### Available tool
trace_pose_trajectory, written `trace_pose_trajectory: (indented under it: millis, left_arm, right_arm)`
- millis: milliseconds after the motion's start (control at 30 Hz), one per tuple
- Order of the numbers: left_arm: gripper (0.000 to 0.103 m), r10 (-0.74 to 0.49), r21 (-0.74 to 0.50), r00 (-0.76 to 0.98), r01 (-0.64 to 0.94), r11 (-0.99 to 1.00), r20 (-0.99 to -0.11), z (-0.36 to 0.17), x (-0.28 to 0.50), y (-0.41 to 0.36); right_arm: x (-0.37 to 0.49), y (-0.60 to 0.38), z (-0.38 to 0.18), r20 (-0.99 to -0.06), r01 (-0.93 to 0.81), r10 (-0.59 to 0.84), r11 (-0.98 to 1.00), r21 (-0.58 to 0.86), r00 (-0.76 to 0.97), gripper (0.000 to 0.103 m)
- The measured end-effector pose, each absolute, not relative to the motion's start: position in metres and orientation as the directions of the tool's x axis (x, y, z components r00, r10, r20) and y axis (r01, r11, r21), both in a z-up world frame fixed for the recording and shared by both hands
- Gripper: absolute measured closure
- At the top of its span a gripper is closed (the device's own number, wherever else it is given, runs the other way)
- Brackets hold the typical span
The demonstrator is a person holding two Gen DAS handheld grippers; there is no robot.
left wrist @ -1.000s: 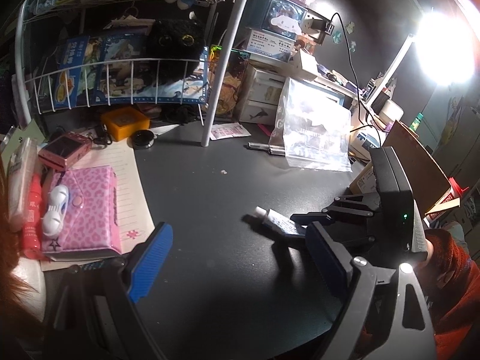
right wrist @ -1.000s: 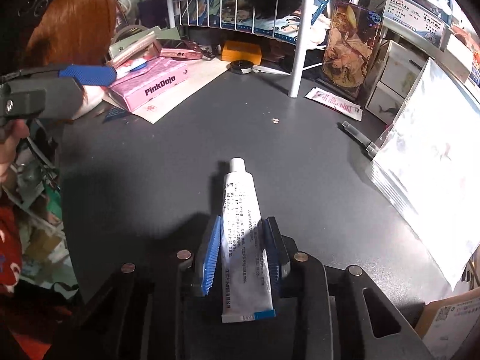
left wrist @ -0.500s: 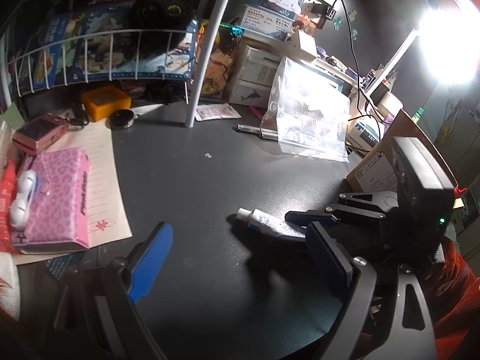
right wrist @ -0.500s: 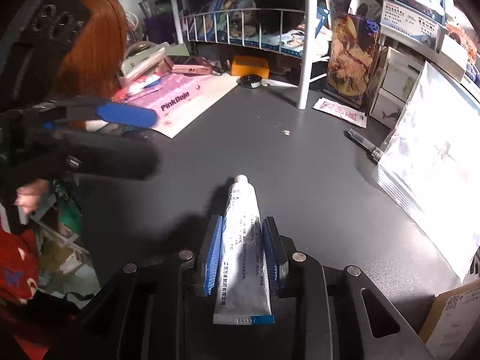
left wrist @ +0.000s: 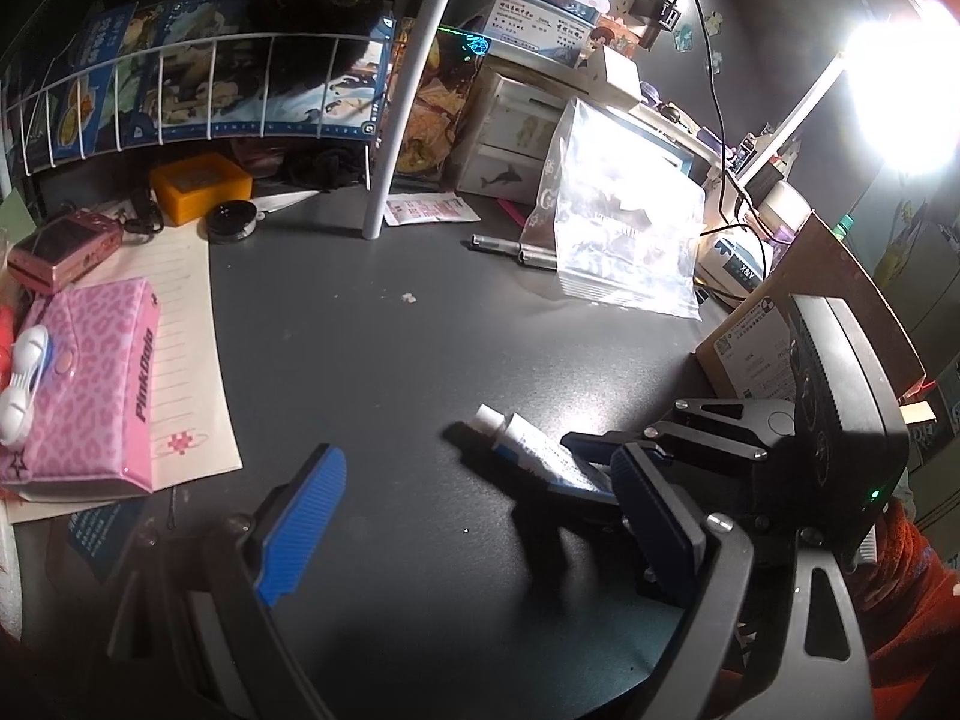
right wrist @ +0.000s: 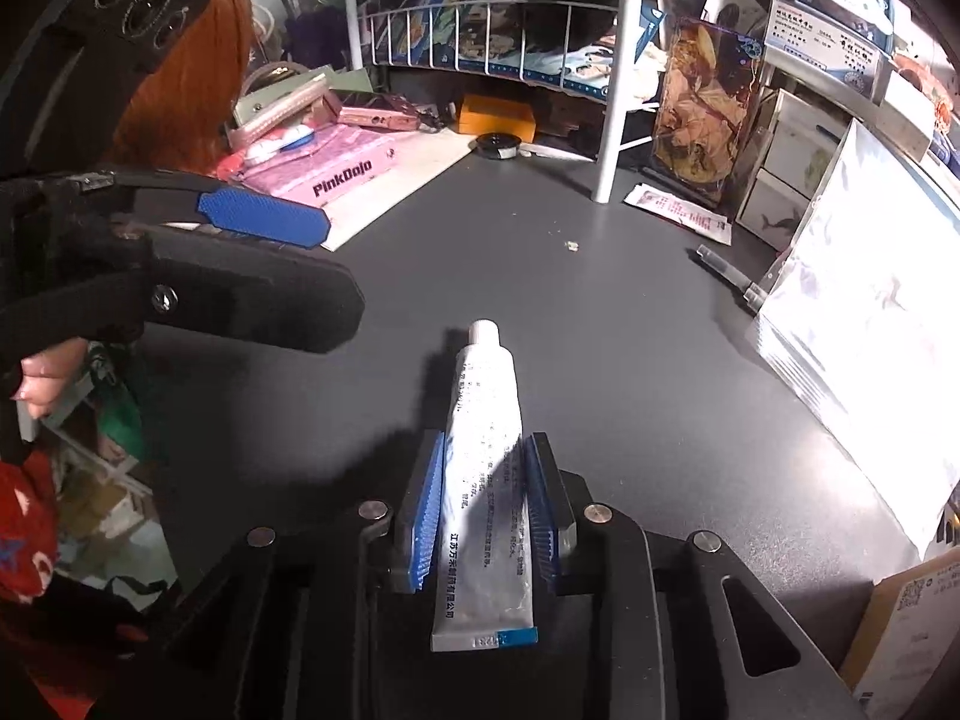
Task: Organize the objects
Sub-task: 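Lift the tube, carry it into the box and open the right gripper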
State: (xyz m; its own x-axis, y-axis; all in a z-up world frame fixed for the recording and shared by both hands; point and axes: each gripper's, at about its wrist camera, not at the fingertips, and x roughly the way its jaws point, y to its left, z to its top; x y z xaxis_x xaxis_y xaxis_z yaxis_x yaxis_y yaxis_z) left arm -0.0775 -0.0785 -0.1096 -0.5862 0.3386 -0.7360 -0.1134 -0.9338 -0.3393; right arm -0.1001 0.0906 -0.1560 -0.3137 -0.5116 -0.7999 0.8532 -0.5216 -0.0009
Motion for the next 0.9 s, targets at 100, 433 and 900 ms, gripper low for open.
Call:
trace_pose_trajectory:
  millis: [100, 433, 900]
  left_arm:
    - [0.015, 0.336, -0.336, -0.585, -0.114, -0.935, -0.738, -0.109, -0.078, -0.079]
    - [0.015, 0.342, -0.340, -0.579, -0.116, -0.933, -0.740, -0.113, -0.077, -0.077]
    - [0.031, 0.413, -0.397, -0.600, -0.168, -0.902, -0.685, -0.093, -0.077, -0.068]
  right_arm:
    - [-0.098, 0.091, -0.156, -0.799, 0.852, -0.508, -0.524, -0.011, -0.322, 0.080]
    - [-0.097, 0.101, -0.155, -0.799, 0.844, -0.507, -0.536, -0.001, -0.323, 0.075]
    - [-0.076, 0.104, -0.105, -0.705, 0.856, -0.616, -0.517, 0.024, -0.353, 0.079]
